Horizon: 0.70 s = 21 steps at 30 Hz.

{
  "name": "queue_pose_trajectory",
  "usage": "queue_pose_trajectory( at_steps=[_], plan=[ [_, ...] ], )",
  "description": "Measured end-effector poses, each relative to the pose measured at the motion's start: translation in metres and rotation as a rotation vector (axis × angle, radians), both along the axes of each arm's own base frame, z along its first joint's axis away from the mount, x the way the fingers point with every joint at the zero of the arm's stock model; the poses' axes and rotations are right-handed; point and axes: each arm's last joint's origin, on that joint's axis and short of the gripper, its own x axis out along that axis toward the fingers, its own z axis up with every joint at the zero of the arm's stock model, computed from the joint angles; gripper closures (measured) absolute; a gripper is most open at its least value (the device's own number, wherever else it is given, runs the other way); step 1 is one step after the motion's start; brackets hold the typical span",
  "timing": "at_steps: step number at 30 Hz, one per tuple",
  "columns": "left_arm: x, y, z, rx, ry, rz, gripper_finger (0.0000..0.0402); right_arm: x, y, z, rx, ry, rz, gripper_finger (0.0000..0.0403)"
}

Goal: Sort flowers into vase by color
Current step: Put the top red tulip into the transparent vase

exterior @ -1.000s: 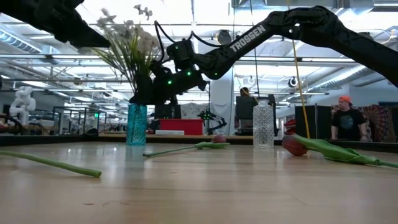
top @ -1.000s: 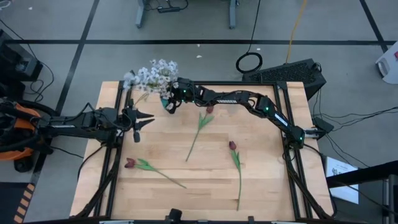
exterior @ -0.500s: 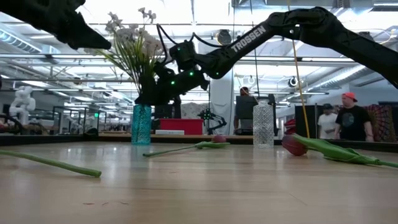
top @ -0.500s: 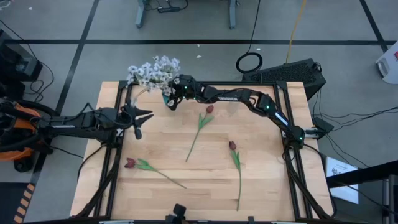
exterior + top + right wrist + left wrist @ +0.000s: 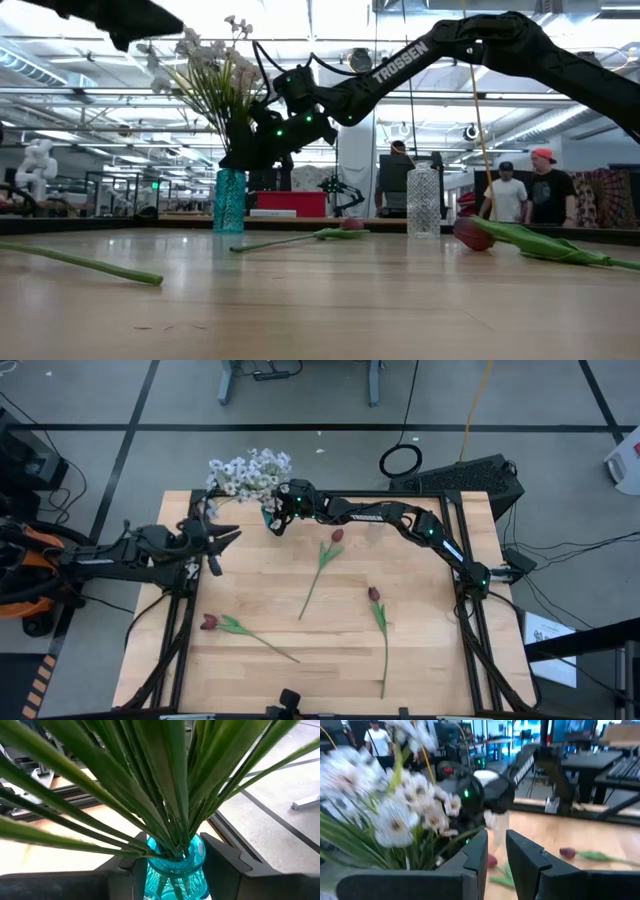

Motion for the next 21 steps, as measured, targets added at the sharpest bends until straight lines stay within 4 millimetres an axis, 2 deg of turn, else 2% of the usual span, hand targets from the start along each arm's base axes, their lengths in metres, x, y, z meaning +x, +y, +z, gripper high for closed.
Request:
queue_pose_trajectory(
  at_steps=[4,8,13,18,21],
  plan=[
    [-0.005,0.000,0.013,0.000,-0.047,0.003,0.0325,0.000,0.000,0.000,0.011,-0.003,-0.005,0.0261],
    [-0.005,0.000,0.011,-0.003,-0.022,0.004,0.0325,-0.002,0.001,0.005,0.021,0.001,-0.013,0.0261],
    [0.003,0.003,-0.007,-0.079,0.022,0.105,0.0325,-0.004,0.002,0.016,0.018,0.004,-0.006,0.0261],
    [0.012,0.006,-0.030,-0.161,0.046,0.275,0.0325,-0.005,0.003,0.017,0.026,0.017,-0.002,0.0261],
    [0.018,0.007,-0.039,-0.179,0.057,0.304,0.0325,-0.006,0.004,0.017,0.039,0.031,-0.002,0.0255]
  ],
)
